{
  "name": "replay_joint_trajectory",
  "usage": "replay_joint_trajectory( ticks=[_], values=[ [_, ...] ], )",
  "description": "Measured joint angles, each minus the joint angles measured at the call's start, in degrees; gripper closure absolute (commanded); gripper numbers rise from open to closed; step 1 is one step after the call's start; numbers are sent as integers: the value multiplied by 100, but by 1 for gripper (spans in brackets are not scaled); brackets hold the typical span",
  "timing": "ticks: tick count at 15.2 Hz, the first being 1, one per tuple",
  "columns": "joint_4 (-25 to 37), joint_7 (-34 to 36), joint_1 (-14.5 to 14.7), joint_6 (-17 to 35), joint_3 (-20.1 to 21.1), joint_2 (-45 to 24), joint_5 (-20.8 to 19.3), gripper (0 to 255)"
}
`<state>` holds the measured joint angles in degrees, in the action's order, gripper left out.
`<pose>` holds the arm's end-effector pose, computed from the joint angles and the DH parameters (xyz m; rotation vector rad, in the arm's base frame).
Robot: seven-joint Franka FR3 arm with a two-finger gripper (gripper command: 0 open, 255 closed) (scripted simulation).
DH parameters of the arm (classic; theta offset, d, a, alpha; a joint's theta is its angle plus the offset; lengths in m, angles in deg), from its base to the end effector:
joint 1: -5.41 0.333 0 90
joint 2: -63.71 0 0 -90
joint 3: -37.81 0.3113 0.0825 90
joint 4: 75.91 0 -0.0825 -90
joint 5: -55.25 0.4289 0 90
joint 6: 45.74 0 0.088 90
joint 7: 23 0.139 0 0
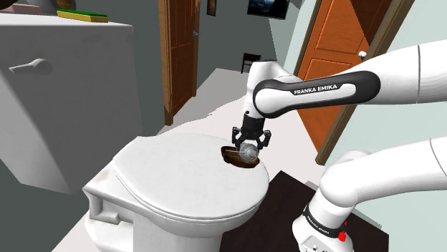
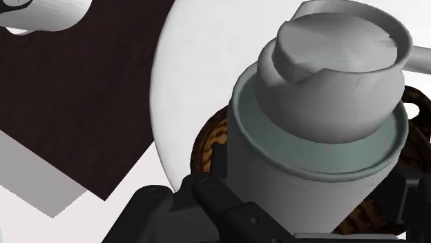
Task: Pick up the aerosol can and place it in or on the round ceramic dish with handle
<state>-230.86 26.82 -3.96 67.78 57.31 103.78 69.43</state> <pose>0.3687 0.0675 0.3637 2.8323 -1.3299 -0.0621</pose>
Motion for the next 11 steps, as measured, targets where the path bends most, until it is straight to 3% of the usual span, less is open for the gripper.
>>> replay_joint_trajectory(
  ticks=[3,10,11],
  values=[
    [-155,-8,6,269,56,-111,42,255],
    [-204,-11,11,324,77,-117,66,255],
    [-205,-10,11,324,80,-115,68,0]
  ],
)
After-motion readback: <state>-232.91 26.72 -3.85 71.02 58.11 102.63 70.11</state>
